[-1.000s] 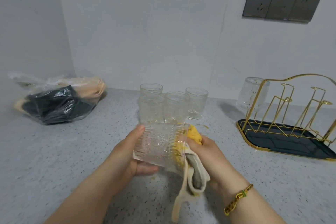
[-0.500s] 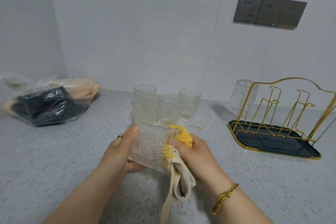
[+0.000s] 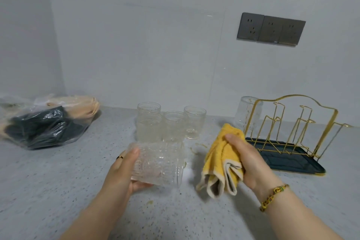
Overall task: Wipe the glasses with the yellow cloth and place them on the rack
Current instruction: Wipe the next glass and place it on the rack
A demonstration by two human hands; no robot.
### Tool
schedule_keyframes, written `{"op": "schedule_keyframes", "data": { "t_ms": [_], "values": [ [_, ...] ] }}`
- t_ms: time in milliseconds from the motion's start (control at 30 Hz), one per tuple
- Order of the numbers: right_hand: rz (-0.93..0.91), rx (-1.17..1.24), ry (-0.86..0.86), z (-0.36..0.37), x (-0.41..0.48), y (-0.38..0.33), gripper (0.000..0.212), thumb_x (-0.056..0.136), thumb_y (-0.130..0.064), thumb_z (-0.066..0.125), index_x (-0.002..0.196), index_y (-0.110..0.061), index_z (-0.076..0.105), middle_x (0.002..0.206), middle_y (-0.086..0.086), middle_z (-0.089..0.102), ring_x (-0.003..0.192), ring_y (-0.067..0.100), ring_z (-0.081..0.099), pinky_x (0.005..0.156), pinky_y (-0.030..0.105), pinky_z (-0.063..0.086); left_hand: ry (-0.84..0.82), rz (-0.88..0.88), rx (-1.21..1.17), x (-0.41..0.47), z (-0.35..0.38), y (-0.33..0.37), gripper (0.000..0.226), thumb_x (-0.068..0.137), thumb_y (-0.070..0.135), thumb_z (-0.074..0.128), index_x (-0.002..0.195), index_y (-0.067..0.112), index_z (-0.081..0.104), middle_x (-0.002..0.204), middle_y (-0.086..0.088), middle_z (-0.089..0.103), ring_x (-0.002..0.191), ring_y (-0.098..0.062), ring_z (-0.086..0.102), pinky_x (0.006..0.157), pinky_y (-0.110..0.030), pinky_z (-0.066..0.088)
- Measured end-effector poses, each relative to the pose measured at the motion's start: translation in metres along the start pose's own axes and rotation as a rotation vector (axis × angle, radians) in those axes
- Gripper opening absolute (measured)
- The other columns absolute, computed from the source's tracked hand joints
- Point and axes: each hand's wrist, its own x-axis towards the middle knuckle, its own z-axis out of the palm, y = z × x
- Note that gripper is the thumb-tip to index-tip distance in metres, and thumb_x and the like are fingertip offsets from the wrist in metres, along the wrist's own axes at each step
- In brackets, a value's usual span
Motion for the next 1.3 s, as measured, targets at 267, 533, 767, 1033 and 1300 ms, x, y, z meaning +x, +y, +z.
{"op": "schedule_keyframes", "data": {
  "t_ms": [267,533,767,1033,1300],
  "values": [
    [-0.056,0.112,0.130,-0.081,-0.006,-0.014,0.005,0.088,-0.013,0.050,0.089,-0.009,0.053,0.083,0.012,0.059,0.075,0.025,0.058,0.061,0.035,0.046,0.049,0.006,0.105,-0.001,0.023,-0.003,0.020,0.093,0.023,0.044,0.102,0.017,0.061,0.083,-0.005,0.071,0.074,-0.020,0.068,0.053,-0.032,0.057],
    [-0.026,0.117,0.203,-0.133,-0.013,-0.015,0.006,0.087,-0.012,0.051,0.084,-0.008,0.053,0.078,0.013,0.059,0.070,0.026,0.058,0.055,0.034,0.047,-0.073,0.161,0.283,0.039,0.117,0.028,0.040,0.082,0.022,0.066,0.118,0.015,0.048,0.103,-0.003,0.063,0.081,-0.012,0.060,0.050,-0.027,0.056],
    [-0.062,0.024,0.220,-0.152,-0.004,-0.016,0.005,0.081,-0.013,0.060,0.079,-0.008,0.059,0.067,0.008,0.062,0.064,0.025,0.060,0.055,0.031,0.046,-0.139,0.314,0.383,0.102,0.235,0.085,0.052,0.083,0.032,0.064,0.126,0.012,0.044,0.109,-0.004,0.055,0.100,-0.022,0.057,0.050,-0.025,0.057],
    [-0.053,-0.002,0.240,-0.165,0.007,-0.015,0.008,0.082,-0.016,0.060,0.076,-0.010,0.062,0.072,0.007,0.063,0.071,0.026,0.061,0.063,0.035,0.047,-0.208,0.397,0.642,0.146,0.321,0.088,0.062,0.078,0.033,0.069,0.129,0.014,0.040,0.120,-0.004,0.046,0.105,-0.017,0.049,0.058,-0.028,0.053],
    [-0.150,-0.103,0.263,-0.171,0.007,-0.015,0.002,0.084,-0.017,0.058,0.084,-0.019,0.058,0.086,0.003,0.062,0.082,0.019,0.060,0.067,0.030,0.047,-0.338,0.453,0.756,0.164,0.375,0.076,0.064,0.079,0.031,0.069,0.133,0.015,0.038,0.132,-0.006,0.043,0.101,-0.017,0.046,0.057,-0.022,0.048]
  ]
}}
